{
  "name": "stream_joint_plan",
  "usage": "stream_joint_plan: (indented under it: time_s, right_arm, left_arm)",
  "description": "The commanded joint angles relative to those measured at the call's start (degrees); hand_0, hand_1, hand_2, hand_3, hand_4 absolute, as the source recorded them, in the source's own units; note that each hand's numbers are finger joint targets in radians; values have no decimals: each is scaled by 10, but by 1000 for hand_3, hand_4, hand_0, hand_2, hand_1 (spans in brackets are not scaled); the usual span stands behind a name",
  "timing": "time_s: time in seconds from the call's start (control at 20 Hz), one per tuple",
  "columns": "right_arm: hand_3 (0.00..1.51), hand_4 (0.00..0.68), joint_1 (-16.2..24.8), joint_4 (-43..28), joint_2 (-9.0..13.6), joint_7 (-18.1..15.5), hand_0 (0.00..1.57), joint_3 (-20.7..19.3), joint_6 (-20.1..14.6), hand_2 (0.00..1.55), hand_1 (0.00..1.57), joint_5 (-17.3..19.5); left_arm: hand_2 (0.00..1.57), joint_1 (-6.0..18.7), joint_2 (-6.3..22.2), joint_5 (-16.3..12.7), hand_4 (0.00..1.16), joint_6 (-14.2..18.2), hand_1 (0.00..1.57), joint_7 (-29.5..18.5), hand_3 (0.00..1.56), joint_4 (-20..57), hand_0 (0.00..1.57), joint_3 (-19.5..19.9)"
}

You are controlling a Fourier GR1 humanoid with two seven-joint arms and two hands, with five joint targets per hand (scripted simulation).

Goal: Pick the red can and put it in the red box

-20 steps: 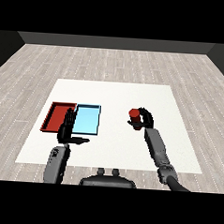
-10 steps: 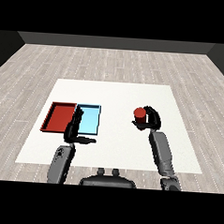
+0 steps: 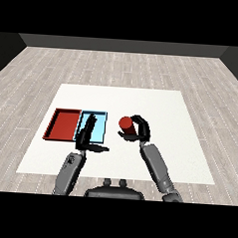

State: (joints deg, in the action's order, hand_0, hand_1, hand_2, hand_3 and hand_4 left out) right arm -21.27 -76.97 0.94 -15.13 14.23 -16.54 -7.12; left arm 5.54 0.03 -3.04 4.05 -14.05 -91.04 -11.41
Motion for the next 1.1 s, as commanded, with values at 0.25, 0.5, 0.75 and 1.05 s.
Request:
stream_joint_plan:
  time_s: [0.25,0.5,0.75,1.05]
  right_arm:
    - [1397,659,-14,-9,-9,11,1458,106,-104,1443,1458,-30]
    - [1384,634,1,20,-9,-42,1458,110,-106,1449,1458,-44]
    - [1389,631,-22,7,-9,-28,1443,96,-92,1438,1443,-39]
    - [1375,631,-32,4,-9,-30,1428,162,-163,1435,1428,-69]
  left_arm:
    - [0,67,0,-39,0,41,0,17,0,87,0,-57]
    - [0,79,0,-64,0,87,0,-1,0,123,0,-102]
    - [0,110,0,-93,0,77,0,-44,0,188,0,-106]
    - [0,78,0,-94,0,86,0,-66,0,210,0,-135]
